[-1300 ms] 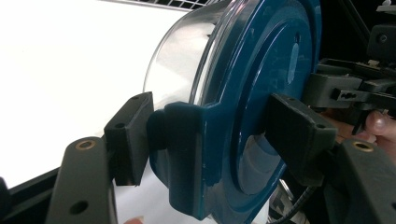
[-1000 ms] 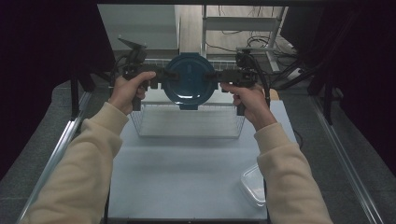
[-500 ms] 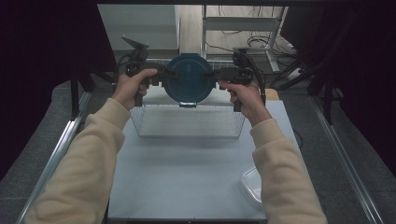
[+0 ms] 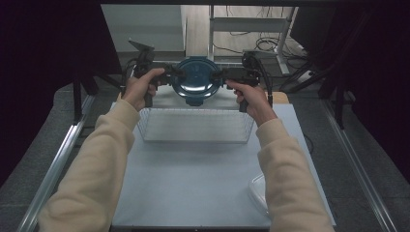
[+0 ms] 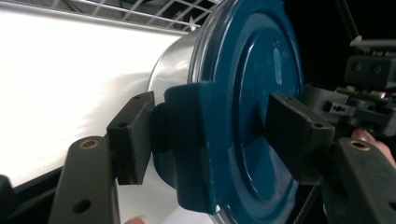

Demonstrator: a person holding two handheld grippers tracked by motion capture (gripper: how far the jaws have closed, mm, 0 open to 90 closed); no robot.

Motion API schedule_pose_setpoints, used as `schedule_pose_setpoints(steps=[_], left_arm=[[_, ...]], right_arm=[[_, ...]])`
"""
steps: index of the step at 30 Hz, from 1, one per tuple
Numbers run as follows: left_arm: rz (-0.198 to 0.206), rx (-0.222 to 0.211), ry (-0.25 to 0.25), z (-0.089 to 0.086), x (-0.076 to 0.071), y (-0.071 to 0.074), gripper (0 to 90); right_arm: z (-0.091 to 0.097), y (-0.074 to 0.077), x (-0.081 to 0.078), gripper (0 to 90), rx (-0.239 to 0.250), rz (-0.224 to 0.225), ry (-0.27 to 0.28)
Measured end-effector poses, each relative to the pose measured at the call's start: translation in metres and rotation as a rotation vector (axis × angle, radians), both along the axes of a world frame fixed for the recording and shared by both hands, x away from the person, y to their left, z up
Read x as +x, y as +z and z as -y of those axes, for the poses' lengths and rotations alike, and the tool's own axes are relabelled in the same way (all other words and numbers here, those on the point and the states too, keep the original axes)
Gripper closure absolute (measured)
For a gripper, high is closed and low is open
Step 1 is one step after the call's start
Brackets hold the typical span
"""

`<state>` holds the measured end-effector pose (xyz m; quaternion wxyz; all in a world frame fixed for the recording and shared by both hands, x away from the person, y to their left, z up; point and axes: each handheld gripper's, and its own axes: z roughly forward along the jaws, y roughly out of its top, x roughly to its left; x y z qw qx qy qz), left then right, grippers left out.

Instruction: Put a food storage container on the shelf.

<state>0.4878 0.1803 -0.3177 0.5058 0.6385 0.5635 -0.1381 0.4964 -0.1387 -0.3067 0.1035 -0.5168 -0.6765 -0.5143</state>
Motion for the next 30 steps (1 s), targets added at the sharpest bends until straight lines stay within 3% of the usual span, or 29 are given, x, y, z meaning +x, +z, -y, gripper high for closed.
schedule_pose_setpoints(steps=[9, 15, 18, 22, 26, 30], left_arm=[[-0.028, -0.023, 0.02, 0.003, 0.009, -0.009, 34.2], [-0.002, -0.024, 0.011, 0.003, 0.008, -0.011, 33.3], [0.063, 0.027, 0.05, 0.005, 0.003, -0.007, 27.4], [0.172, 0.095, 0.055, 0.002, -0.012, 0.003, 22.9], [0.269, 0.13, 0.069, -0.003, -0.038, 0.012, 23.1], [0.364, 0.211, 0.048, -0.009, -0.072, 0.016, 25.4]], right_arm=[[0.003, -0.012, 0.012, 36.7, 0.033, -0.086, -0.024], [0.003, -0.013, 0.011, 35.3, 0.033, -0.067, -0.03], [-0.002, -0.008, 0.006, 23.0, -0.002, -0.027, -0.05], [-0.003, 0.006, -0.009, 12.5, -0.066, 0.059, -0.082], [0.003, 0.021, -0.031, 10.4, -0.147, 0.164, -0.093], [0.014, 0.026, -0.057, 10.6, -0.215, 0.24, -0.071]])
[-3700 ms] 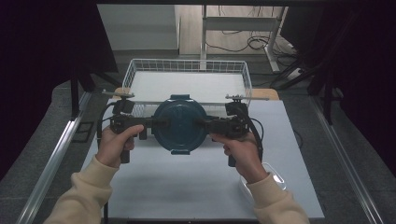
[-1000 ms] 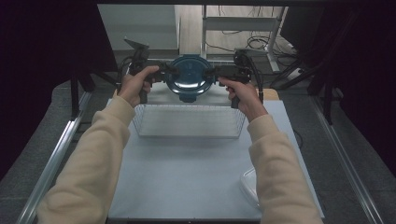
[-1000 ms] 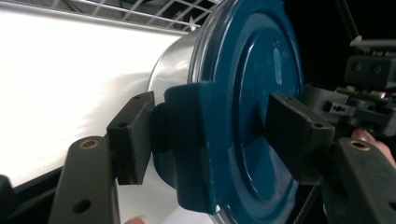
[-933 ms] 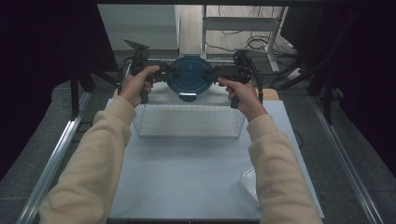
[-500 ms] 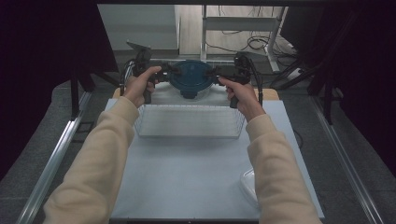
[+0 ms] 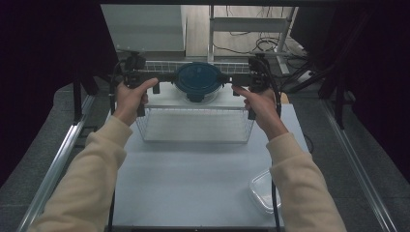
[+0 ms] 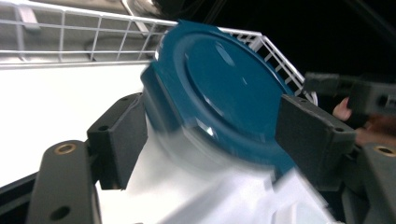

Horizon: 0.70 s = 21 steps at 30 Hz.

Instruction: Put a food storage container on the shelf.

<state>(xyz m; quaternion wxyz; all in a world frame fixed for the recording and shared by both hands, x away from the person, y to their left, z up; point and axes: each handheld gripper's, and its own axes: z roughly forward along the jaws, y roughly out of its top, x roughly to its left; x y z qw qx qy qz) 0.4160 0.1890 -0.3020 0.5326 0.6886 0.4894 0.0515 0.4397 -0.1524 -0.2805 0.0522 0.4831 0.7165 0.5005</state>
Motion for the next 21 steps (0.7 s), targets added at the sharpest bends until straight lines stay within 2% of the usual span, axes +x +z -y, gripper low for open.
schedule_pose_setpoints(steps=[2, 4, 12, 14, 16, 18, 21], left_arm=[[0.03, 0.038, -0.015, -0.004, -0.017, -0.002, 26.3], [0.042, 0.062, -0.042, -0.007, -0.033, -0.006, 26.1], [0.073, 0.103, -0.078, -0.013, -0.093, -0.04, 28.5], [0.089, 0.137, -0.085, -0.011, -0.105, -0.048, 29.4], [0.1, 0.16, -0.082, -0.01, -0.115, -0.055, 29.2], [0.098, 0.149, -0.081, -0.01, -0.123, -0.062, 29.2], [0.076, 0.154, -0.097, -0.01, -0.13, -0.075, 28.8]], right_arm=[[0.006, -0.001, -0.014, 11.7, -0.034, 0.033, 0.021], [0.011, -0.004, -0.029, 12.7, -0.065, 0.065, 0.039], [0.029, -0.03, -0.09, 18.0, -0.162, 0.172, 0.094], [0.035, -0.039, -0.101, 20.2, -0.172, 0.176, 0.108], [0.041, -0.048, -0.109, 21.3, -0.154, 0.16, 0.122], [0.047, -0.058, -0.115, 22.2, -0.158, 0.158, 0.123], [0.054, -0.072, -0.121, 23.2, -0.157, 0.136, 0.12]])
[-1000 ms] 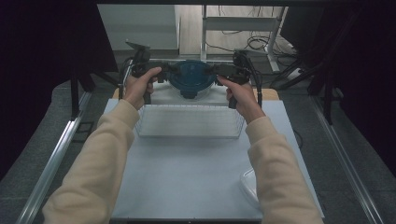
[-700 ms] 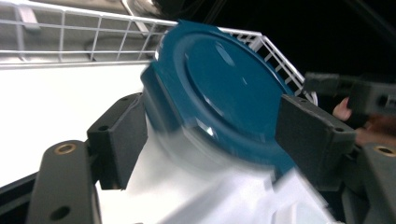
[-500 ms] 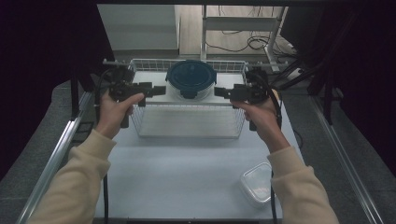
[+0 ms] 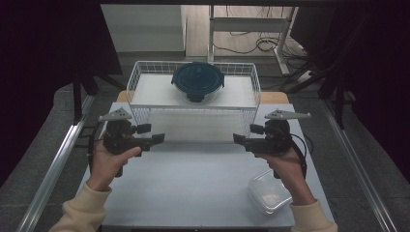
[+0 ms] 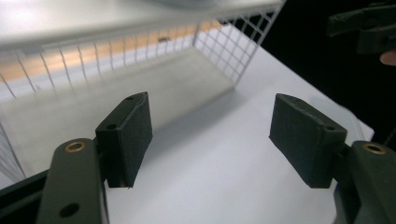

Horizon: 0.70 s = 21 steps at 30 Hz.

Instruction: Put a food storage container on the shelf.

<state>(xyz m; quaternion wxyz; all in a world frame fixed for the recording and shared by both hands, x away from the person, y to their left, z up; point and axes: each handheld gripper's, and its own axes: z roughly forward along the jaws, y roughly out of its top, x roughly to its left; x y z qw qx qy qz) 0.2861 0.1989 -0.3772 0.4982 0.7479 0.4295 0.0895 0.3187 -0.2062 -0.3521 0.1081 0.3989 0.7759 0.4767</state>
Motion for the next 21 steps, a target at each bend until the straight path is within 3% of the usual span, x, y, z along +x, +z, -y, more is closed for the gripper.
schedule_pose_setpoints(steps=[5, 9, 14, 18, 21], left_arm=[[-0.055, 0.016, -0.018, 0.0, -0.008, -0.023, 28.4], [-0.075, 0.042, -0.029, 0.002, -0.016, -0.035, 28.3], [-0.105, 0.069, -0.012, 0.002, -0.018, -0.048, 29.2], [-0.117, 0.124, 0.011, 0.004, -0.021, -0.06, 29.3], [-0.142, 0.127, 0.006, 0.003, -0.023, -0.068, 29.3]], right_arm=[[0.009, -0.023, -0.01, 24.9, -0.038, -0.027, -0.005], [0.017, -0.037, -0.02, 26.9, -0.069, -0.032, -0.023], [0.028, -0.05, -0.031, 28.1, -0.089, -0.055, -0.041], [0.035, -0.057, -0.037, 30.0, -0.106, -0.068, -0.039], [0.04, -0.063, -0.04, 31.2, -0.109, -0.085, -0.044]])
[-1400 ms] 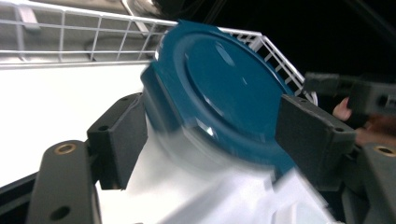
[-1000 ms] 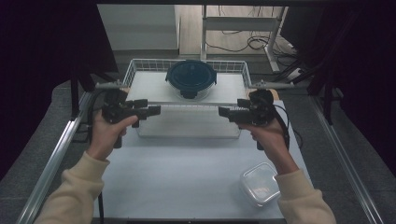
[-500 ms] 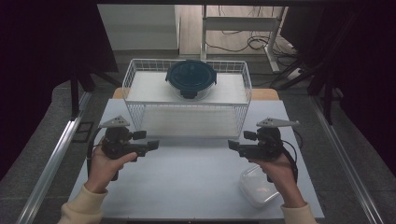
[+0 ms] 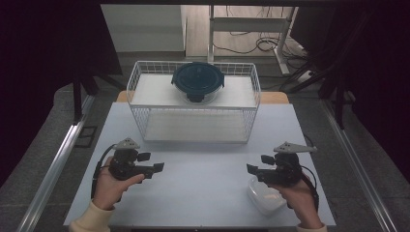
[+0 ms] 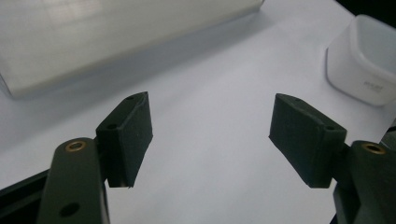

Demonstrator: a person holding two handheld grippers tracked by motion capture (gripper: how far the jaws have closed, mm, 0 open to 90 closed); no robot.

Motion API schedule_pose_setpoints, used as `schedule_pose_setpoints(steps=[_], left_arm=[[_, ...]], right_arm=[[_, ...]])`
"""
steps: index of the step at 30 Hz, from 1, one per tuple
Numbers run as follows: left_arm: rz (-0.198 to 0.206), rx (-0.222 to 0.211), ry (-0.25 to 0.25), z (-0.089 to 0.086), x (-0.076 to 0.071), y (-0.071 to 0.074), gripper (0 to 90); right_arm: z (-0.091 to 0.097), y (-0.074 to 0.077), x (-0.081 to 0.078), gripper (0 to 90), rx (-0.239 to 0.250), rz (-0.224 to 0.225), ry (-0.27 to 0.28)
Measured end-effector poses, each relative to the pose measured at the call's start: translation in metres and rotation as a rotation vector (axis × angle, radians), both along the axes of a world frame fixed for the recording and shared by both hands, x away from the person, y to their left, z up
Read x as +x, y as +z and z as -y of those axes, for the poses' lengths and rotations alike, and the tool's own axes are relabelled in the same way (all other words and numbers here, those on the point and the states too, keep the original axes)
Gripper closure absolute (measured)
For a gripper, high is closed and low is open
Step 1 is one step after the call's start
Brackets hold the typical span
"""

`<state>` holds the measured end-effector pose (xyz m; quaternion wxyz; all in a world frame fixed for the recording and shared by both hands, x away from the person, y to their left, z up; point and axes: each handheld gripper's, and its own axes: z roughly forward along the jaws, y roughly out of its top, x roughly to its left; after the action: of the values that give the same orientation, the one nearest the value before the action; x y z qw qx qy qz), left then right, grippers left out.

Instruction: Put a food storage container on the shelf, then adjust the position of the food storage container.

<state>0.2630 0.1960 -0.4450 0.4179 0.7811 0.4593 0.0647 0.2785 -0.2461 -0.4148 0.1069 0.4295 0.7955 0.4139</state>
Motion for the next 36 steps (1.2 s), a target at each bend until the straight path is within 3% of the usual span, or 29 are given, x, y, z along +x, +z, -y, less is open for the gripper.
schedule_pose_setpoints(steps=[6, 9, 13, 24, 32, 36], left_arm=[[0.0, 0.006, 0.005, -0.001, -0.003, -0.001, 29.6], [-0.003, 0.023, 0.005, -0.001, -0.003, -0.004, 29.4], [-0.028, 0.025, 0.009, -0.003, -0.002, -0.009, 29.6], [-0.037, 0.018, 0.022, -0.007, -0.001, -0.01, 27.1], [-0.047, 0.021, 0.014, -0.008, -0.001, -0.014, 27.2], [-0.06, 0.024, 0.02, -0.008, 0.001, -0.018, 26.7]], right_arm=[[0.009, -0.008, 0.0, 32.0, -0.026, -0.015, -0.029], [0.012, -0.007, 0.0, 32.5, -0.03, -0.011, -0.038], [0.016, -0.006, 0.001, 33.4, -0.027, -0.009, -0.046], [0.029, -0.006, -0.006, 36.8, -0.059, -0.018, -0.088], [0.054, -0.007, -0.021, 42.8, -0.083, -0.033, -0.181], [0.069, -0.012, -0.032, 49.3, -0.132, -0.039, -0.248]])
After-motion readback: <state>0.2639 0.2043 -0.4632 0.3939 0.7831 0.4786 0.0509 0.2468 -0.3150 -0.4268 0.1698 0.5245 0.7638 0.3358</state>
